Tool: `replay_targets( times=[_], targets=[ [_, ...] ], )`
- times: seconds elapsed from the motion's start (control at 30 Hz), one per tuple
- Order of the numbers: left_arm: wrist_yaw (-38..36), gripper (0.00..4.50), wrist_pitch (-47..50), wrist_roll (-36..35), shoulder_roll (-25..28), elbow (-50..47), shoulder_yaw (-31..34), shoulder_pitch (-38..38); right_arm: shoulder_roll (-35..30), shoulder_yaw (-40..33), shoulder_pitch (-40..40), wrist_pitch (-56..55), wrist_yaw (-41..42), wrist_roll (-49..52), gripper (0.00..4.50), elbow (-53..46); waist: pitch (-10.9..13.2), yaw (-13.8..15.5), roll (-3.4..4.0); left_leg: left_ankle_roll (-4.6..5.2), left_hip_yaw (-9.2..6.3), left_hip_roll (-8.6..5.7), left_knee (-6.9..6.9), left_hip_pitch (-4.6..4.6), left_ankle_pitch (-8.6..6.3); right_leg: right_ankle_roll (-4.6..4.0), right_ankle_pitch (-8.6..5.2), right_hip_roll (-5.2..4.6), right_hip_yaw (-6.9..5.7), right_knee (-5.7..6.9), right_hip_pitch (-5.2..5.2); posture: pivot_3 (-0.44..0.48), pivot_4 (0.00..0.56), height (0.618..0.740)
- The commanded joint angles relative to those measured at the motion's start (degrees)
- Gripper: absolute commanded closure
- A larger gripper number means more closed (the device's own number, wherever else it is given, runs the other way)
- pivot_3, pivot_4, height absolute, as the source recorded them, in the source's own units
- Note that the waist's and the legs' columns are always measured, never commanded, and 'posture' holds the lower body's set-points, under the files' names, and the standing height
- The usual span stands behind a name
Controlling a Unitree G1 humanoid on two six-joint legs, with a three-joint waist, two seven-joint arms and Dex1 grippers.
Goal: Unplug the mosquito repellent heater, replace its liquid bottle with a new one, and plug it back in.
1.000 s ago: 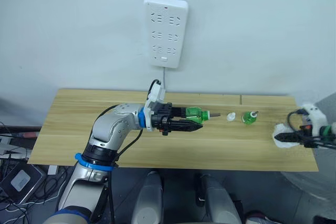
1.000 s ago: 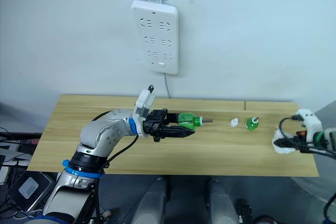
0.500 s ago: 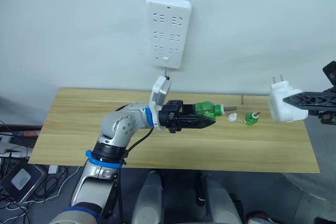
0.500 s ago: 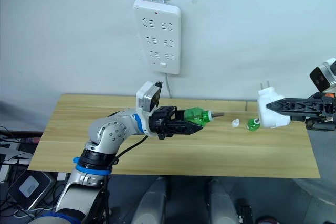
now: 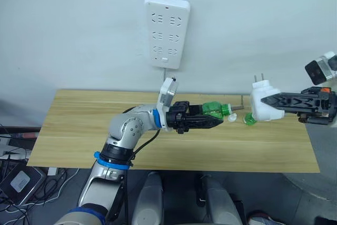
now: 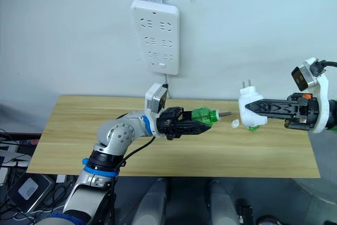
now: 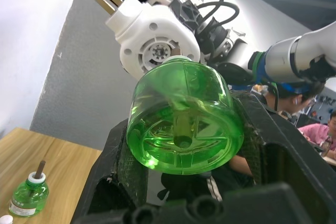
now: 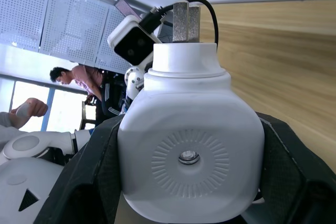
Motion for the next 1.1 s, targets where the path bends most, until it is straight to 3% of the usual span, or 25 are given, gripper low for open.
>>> replay_targets(
  times=[0.03,0.67,1.1],
  targets=[
    [-0.01,2.25,-1.09,0.03,-1.3,-0.7,-0.72,-0.2,0.29,-1.45,-1.66,-0.65,-0.33,1.58,1.51,-2.01,0.0,0.0,0.0,0.0,0.0,0.0,0.0,0.0,0.0,0.0,0.0,0.0,0.0,0.01,0.0,0.179,0.311,0.74],
    [-1.27,2.25,-2.13,0.95,-3.58,1.17,-1.54,-2.14,-1.41,-1.49,1.25,-1.53,2.42,1.58,1.51,-5.94,0.0,-0.1,0.0,0.0,0.0,0.0,0.01,0.01,0.0,0.0,0.0,0.0,0.0,0.02,0.01,0.166,0.306,0.74],
    [-1.51,2.25,-3.58,1.9,-3.95,0.43,-2.87,-1.91,-0.2,0.28,-1.94,-1.73,1.6,1.58,1.51,-6.28,0.0,-0.17,0.01,0.0,-0.01,0.01,0.02,0.01,0.0,0.0,0.01,0.01,-0.01,0.03,0.01,0.169,0.299,0.74]
  ],
)
